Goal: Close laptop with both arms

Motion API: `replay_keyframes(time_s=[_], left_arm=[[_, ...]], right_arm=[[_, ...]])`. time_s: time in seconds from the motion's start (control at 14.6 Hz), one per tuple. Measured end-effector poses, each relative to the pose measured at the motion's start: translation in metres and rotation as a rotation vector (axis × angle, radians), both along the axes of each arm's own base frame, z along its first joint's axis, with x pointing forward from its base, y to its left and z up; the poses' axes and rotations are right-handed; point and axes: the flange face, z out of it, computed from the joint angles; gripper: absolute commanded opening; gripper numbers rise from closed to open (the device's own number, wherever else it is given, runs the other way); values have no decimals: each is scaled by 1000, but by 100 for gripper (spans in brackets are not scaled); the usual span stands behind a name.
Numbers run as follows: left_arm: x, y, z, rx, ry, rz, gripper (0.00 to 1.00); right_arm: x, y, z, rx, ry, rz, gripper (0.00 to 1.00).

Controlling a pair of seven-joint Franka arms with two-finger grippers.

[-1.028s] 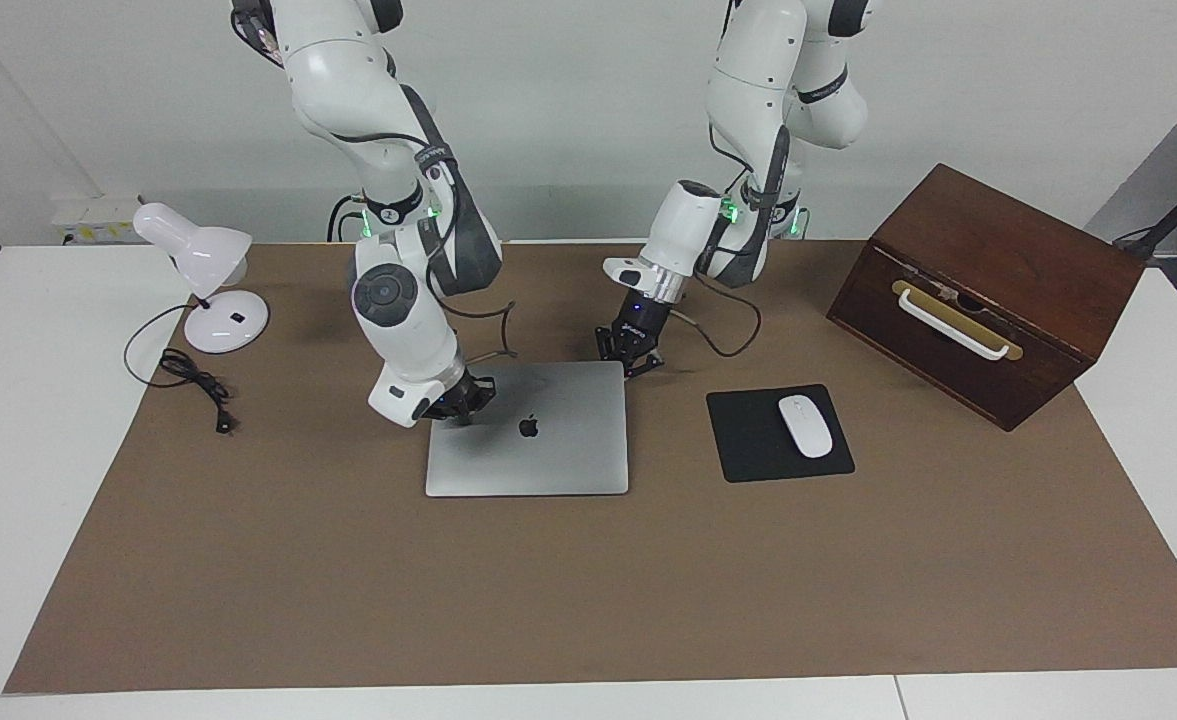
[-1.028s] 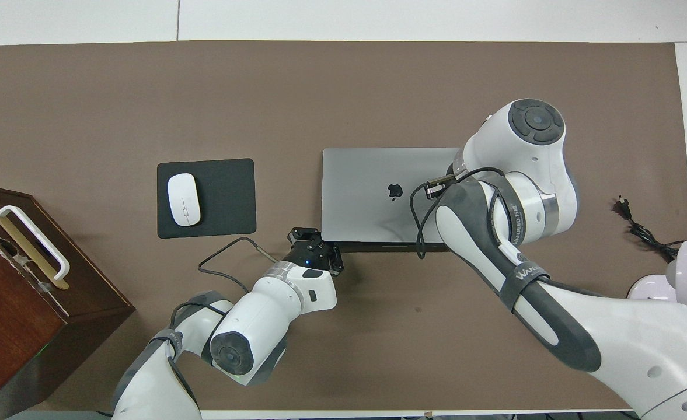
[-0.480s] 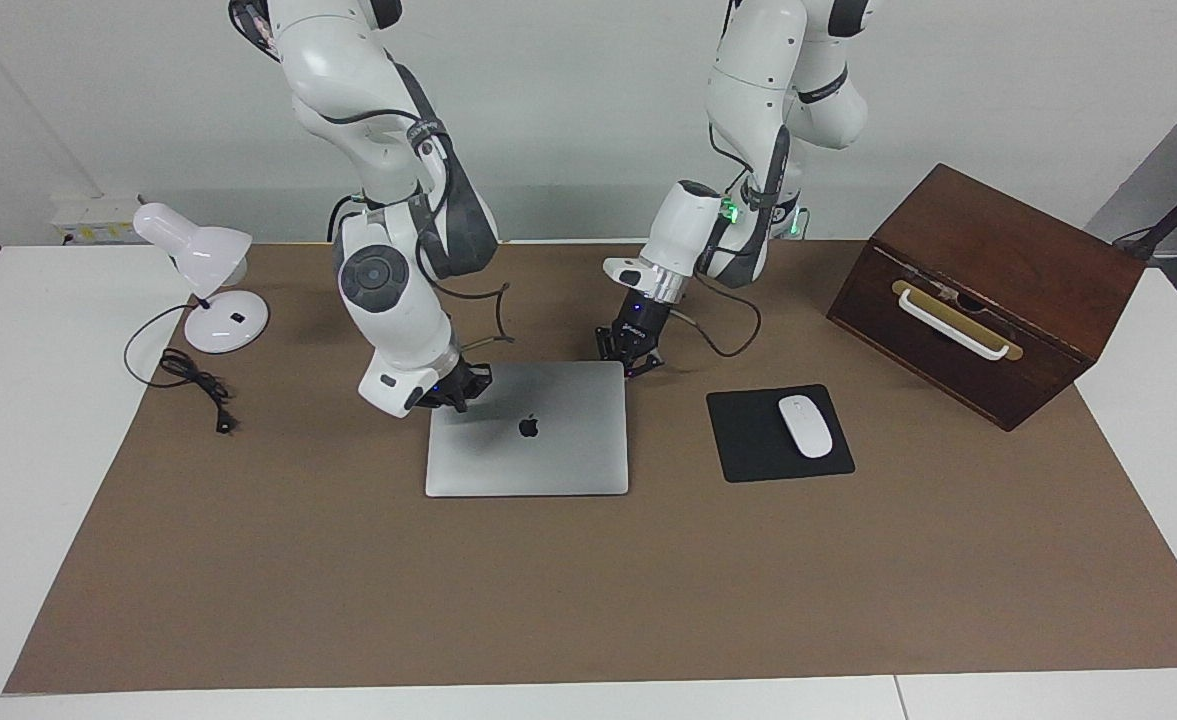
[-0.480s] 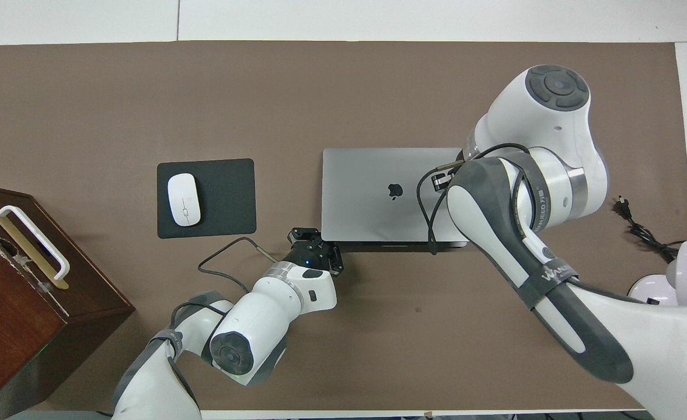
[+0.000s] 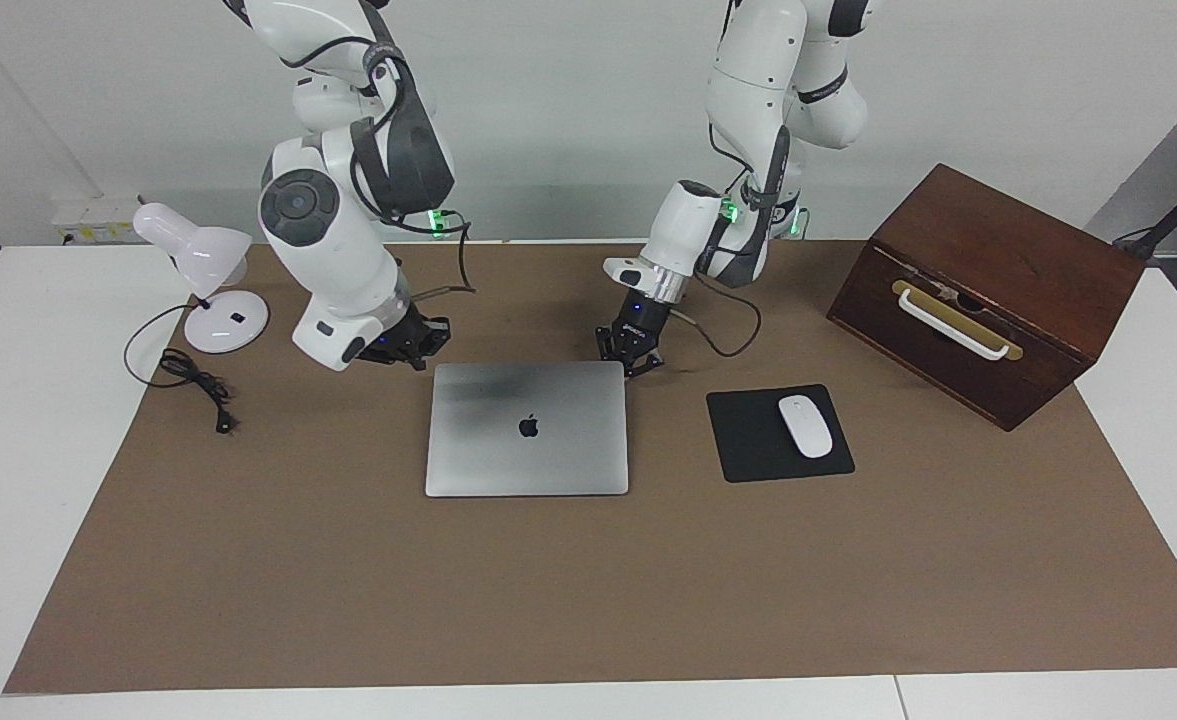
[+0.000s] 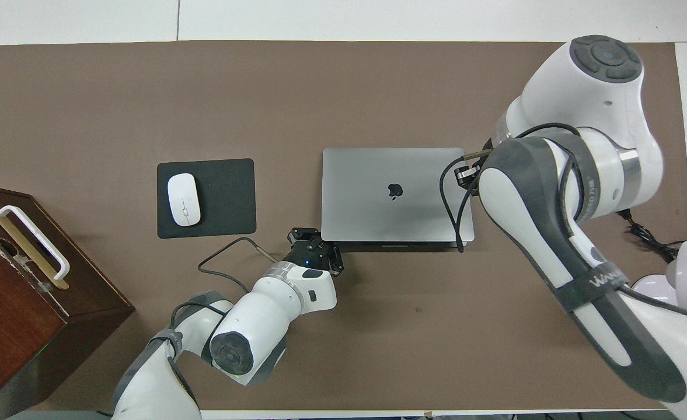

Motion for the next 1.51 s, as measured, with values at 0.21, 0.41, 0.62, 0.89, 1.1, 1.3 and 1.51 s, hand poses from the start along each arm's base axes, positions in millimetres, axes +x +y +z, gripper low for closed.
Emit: replay_keyframes(time_s=[0.21, 0.41, 0.62, 0.89, 1.1, 1.3, 1.51], left_arm=[[-5, 10, 1, 7, 6, 7, 0], [-13, 18, 4, 13, 29, 19, 0], [-17, 22, 26, 61, 114, 21, 0], [-16, 52, 108, 119, 243, 57, 0], [-15, 85, 177, 154, 336, 94, 0], [-4, 115, 247, 180, 419, 141, 0], [10, 139, 287, 184, 458, 190, 100]], right_arm=[[-10, -35, 34, -4, -18, -50, 100], [-18, -42, 49, -7, -23, -59, 100], [-18, -43, 47, -8, -18, -61, 100], [-17, -55, 46, -8, -16, -82, 100], [-16, -58, 47, -8, -17, -88, 100], [-17, -66, 52, -8, -26, -102, 100], [-19, -67, 58, -11, -37, -102, 100]])
